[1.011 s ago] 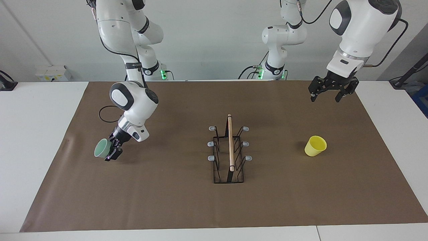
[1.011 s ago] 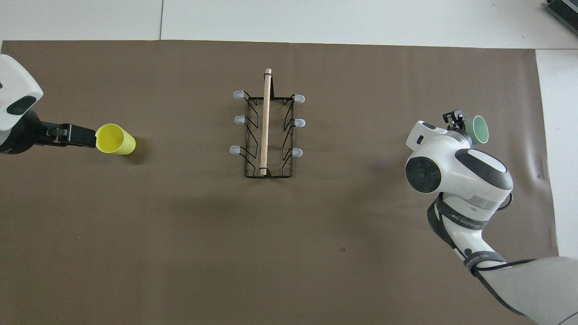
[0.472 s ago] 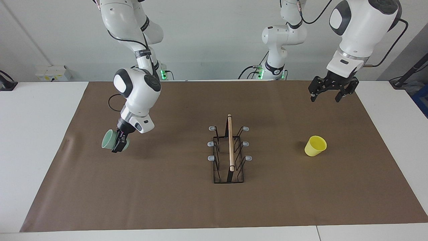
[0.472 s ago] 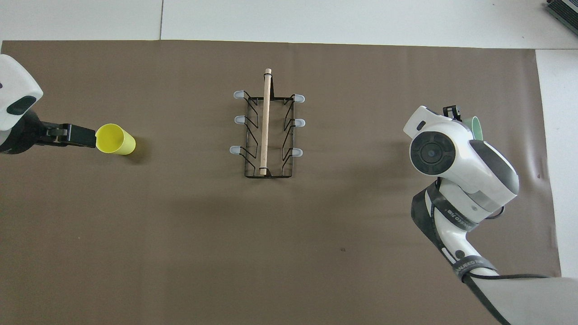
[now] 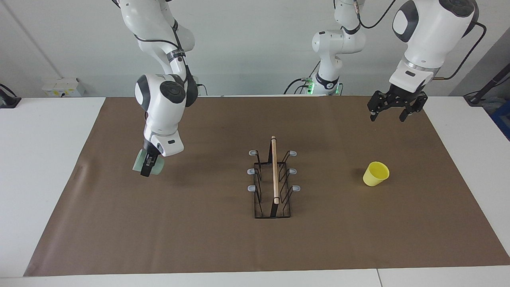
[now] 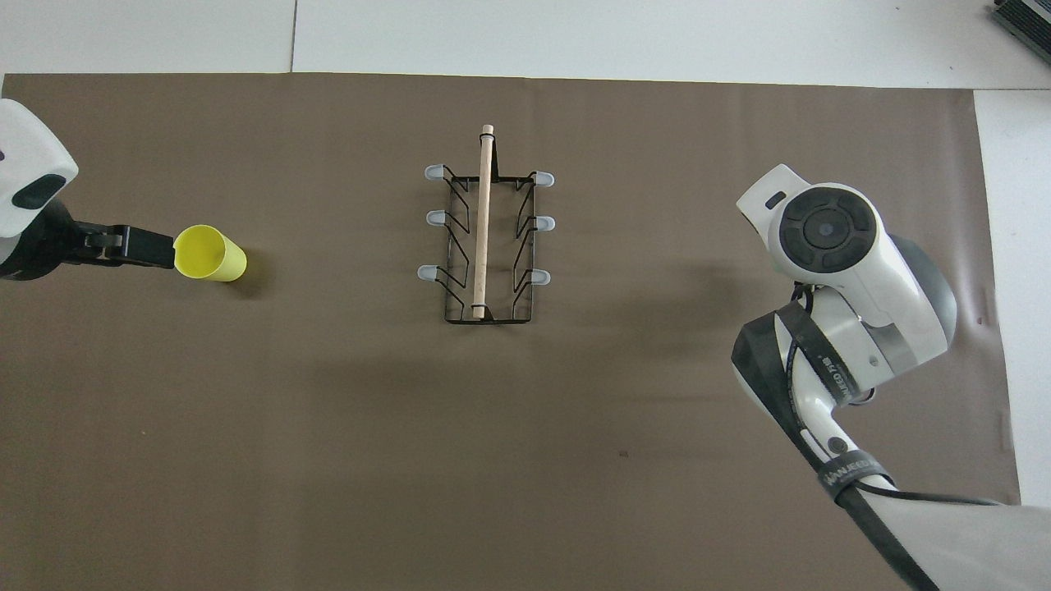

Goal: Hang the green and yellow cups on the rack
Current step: 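Carry the green cup with the right gripper toward the rack, then hang the green cup on a rack peg while the left gripper opens, then grasp the yellow cup with the left gripper while the right gripper withdraws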

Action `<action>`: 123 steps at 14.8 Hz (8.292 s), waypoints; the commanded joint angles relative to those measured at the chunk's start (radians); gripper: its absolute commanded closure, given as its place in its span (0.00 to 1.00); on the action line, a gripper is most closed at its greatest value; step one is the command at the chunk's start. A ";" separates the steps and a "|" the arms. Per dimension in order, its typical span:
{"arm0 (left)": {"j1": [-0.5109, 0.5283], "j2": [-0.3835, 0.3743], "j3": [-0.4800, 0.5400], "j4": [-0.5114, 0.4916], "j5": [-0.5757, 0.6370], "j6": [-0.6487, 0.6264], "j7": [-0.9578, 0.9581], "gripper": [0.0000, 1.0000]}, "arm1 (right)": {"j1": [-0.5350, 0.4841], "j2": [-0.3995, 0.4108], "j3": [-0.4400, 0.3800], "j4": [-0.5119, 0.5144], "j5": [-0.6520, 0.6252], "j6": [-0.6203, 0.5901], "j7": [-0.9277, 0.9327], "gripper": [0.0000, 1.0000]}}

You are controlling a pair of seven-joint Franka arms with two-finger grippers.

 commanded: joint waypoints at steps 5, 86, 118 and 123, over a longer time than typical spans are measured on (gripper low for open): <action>0.017 -0.023 -0.011 -0.022 -0.017 -0.009 0.011 0.00 | -0.011 -0.064 0.011 0.034 0.355 -0.072 -0.022 1.00; 0.464 0.403 0.024 -0.503 -1.618 0.148 -0.473 0.00 | 0.121 0.092 0.014 0.034 1.552 0.468 -0.861 0.00; 0.365 0.483 0.037 -0.415 -1.804 0.233 -0.317 1.00 | -0.106 -0.227 0.009 0.143 0.814 -0.337 0.246 0.00; 0.354 0.353 0.040 -0.373 -1.528 0.342 -0.429 1.00 | -0.108 -0.273 0.008 0.143 0.759 -0.412 0.457 0.00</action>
